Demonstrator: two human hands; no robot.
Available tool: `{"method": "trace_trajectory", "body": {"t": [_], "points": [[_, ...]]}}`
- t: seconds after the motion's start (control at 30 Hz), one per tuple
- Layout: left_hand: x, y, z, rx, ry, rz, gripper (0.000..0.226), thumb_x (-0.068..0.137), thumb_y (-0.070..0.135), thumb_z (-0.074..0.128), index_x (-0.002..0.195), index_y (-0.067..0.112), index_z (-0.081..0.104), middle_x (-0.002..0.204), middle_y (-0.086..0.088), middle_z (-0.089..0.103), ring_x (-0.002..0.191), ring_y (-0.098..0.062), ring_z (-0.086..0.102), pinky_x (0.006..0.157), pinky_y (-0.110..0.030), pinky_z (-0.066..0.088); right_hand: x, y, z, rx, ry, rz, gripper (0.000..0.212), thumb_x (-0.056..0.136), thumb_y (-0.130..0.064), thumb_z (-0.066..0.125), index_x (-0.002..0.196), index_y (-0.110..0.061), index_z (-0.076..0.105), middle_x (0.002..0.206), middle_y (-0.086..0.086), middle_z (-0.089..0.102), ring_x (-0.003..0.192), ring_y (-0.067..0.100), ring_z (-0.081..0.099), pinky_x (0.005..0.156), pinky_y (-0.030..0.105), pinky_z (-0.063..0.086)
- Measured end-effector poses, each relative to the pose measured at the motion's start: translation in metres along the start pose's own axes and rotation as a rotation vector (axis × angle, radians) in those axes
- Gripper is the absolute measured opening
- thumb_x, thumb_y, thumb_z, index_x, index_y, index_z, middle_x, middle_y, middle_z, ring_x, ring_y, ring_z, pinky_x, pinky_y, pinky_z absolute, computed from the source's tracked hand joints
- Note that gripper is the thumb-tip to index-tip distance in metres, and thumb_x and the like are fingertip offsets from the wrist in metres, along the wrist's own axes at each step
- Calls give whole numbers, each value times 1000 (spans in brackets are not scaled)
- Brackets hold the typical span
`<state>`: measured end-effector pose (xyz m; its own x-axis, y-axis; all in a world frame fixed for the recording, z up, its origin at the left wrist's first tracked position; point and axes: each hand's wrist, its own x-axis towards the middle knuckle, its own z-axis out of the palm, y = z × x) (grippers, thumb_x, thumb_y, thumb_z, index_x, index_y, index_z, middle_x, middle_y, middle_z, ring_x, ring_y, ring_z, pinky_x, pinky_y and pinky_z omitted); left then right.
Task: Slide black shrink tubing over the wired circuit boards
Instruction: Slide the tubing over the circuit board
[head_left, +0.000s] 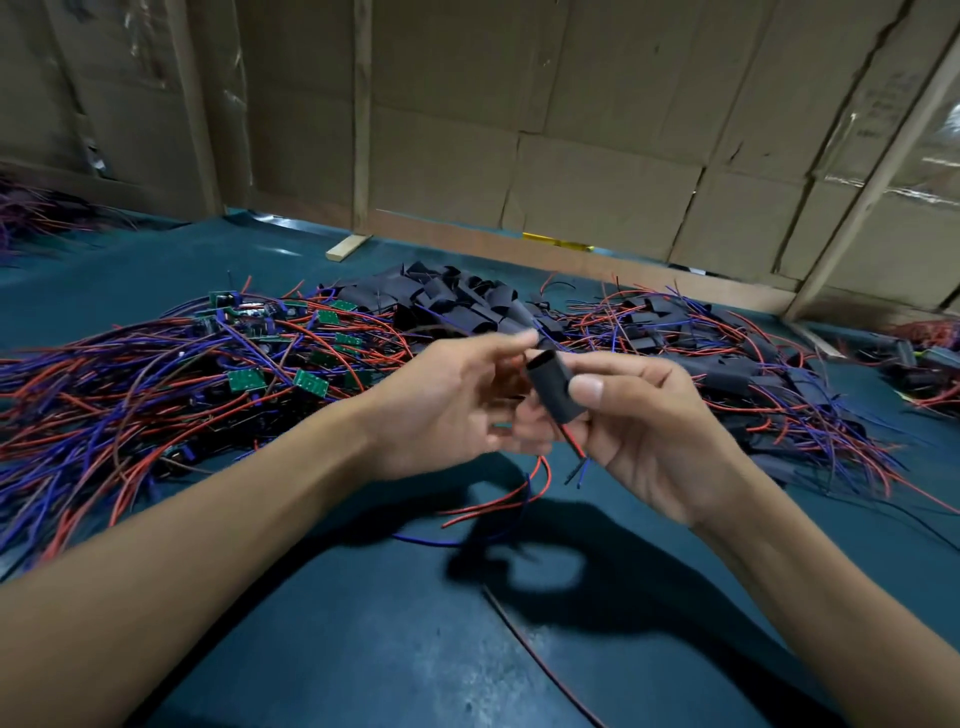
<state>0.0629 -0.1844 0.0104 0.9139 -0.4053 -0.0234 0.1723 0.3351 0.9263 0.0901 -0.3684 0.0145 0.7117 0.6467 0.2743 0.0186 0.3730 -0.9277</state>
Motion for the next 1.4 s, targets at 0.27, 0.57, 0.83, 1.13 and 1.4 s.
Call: {"method": "trace_trajectory", "body": {"t": [0.27, 0.57, 0.83, 1.13, 1.4], "points": [[7, -12, -5, -1, 135, 176, 25, 87, 28, 62, 99, 7, 69, 80, -3, 67, 69, -12, 59, 62, -24, 49, 3, 1, -6, 151, 63, 12, 24, 81, -8, 56, 87, 2, 77, 85, 21, 74, 81, 33, 76, 76, 42, 62], [5, 2, -5, -162, 345, 371, 16, 96, 23, 58, 90, 9, 64, 71, -1, 65, 62, -10, 64, 53, -19, 52, 2, 0, -40, -290, 176, -6, 21, 74, -4, 75, 92, -12, 82, 90, 17, 77, 87, 35, 76, 80, 40, 61], [6, -3, -4, -136, 304, 386, 9, 88, 16, 63, 92, 9, 61, 86, -4, 73, 74, -15, 72, 57, -23, 54, 3, 7, -34, -337, 115, -35, 45, 62, -40, 94, 100, -19, 82, 98, 13, 78, 89, 30, 76, 81, 34, 60], [6, -4, -5, -55, 336, 459, 3, 95, 8, 61, 97, 6, 61, 87, -6, 72, 73, -14, 69, 59, -25, 53, 3, 4, -28, -223, 135, -42, 36, 64, -26, 93, 96, -14, 82, 92, 16, 77, 83, 35, 76, 76, 37, 61], [6, -4, -5, -91, 329, 502, 10, 90, 10, 63, 97, 4, 60, 84, -6, 70, 71, -13, 66, 59, -25, 54, 4, 6, -26, -144, 206, -37, 24, 72, -6, 73, 94, 0, 79, 87, 25, 73, 73, 33, 73, 70, 37, 62]]}}
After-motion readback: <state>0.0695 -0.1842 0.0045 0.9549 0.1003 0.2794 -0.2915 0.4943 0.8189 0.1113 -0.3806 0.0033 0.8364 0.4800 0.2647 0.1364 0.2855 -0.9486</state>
